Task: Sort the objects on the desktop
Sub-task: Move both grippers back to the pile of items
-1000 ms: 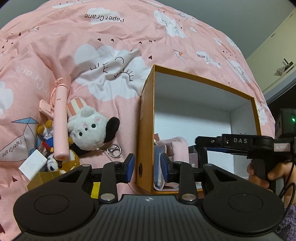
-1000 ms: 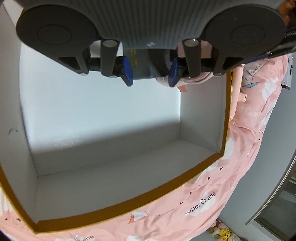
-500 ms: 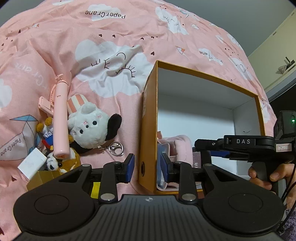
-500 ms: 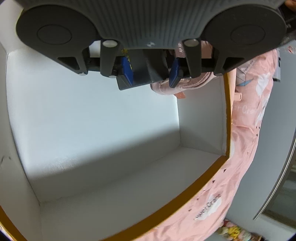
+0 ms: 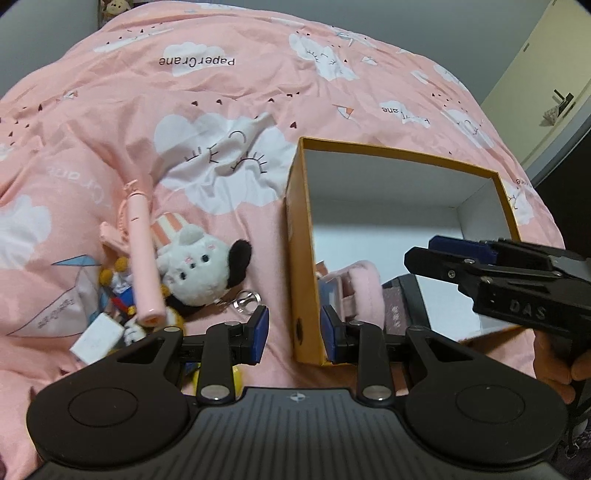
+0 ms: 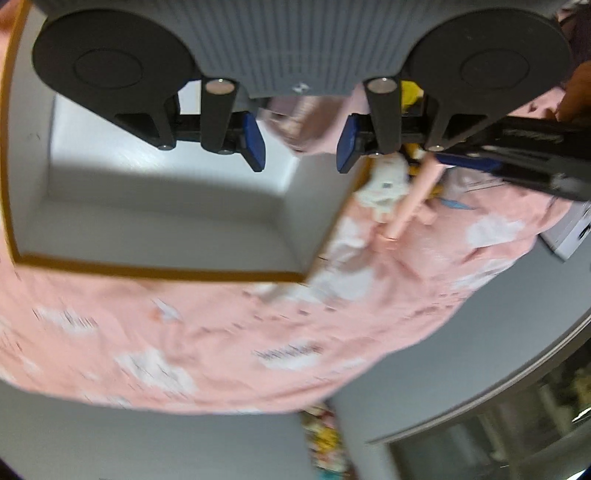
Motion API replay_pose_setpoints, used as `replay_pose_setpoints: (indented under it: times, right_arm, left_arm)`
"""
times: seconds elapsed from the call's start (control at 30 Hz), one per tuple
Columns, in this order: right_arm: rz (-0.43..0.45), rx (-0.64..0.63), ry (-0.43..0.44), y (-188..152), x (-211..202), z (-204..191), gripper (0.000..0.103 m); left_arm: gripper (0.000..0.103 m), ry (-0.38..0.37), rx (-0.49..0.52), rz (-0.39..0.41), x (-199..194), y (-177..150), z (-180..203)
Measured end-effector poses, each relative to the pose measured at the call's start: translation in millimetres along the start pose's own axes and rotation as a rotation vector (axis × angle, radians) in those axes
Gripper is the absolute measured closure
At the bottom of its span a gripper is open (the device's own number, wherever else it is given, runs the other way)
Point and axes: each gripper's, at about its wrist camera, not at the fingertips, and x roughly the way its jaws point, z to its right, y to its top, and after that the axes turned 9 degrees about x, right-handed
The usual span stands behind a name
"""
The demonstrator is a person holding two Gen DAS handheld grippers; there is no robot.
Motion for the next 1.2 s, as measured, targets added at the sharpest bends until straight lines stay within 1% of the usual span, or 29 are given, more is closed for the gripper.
replay_pose_setpoints:
  times: [0.07,0.13,0.23,0.33,0.43,0.6,0.7,0.83,0.93,1.07,1.2]
  right_arm:
    - [0.013,-0.034,0.019,-3.1,-1.8,-12.6,0.058]
    - [0.005,-0.072,0.04,-7.0,-0.8,-26.5,0.058]
    - [-0.03,-0.132,0.076,-13.8,4.6,-46.6,0.058]
    - [-0.07,-0.184,0.135,-21.5,10.2,-64.8,0.058]
    - [-0.124,-0.22,0.172,-30.1,18.2,-83.2,0.058]
    - [-0.234,-0.266,0.166,-46.4,41.9,-104.6,0.058]
    - [-0.308,-0.244,0.199,-52.4,55.5,-112.6,0.058]
    - [-0.371,-0.235,0.215,-58.8,72.0,-129.4,0.056]
    - [-0.412,-0.271,0.229,-67.5,81.4,-144.6,0.051]
    - [-0.446,-0.294,0.221,-75.4,95.1,-160.9,0.046]
    - [-0.469,-0.327,0.178,-83.3,107.7,-172.5,0.046]
  left_arm:
    - [0.069,0.013,0.001,-0.004,-6.0,-3.4,-6.6]
    - [0.069,0.029,-0.012,-0.002,-14.7,-7.3,-17.2]
    - [0.069,0.044,-0.075,-0.001,-29.2,-13.7,-40.6]
    - [0.069,0.062,-0.148,-0.012,-39.5,-21.2,-64.5]
    - [0.069,0.092,-0.178,-0.038,-45.6,-32.1,-75.6]
    - [0.069,0.075,-0.177,-0.099,-43.4,-52.0,-75.9]
    - [0.069,0.123,-0.173,-0.126,-38.3,-61.4,-77.5]
    - [0.069,0.16,-0.157,-0.161,-33.4,-69.4,-79.8]
    - [0.069,0.194,-0.145,-0.163,-34.0,-71.8,-82.3]
    - [0.069,0.187,-0.143,-0.153,-34.3,-71.6,-85.2]
    - [0.069,0.19,-0.142,-0.143,-32.5,-69.8,-85.6]
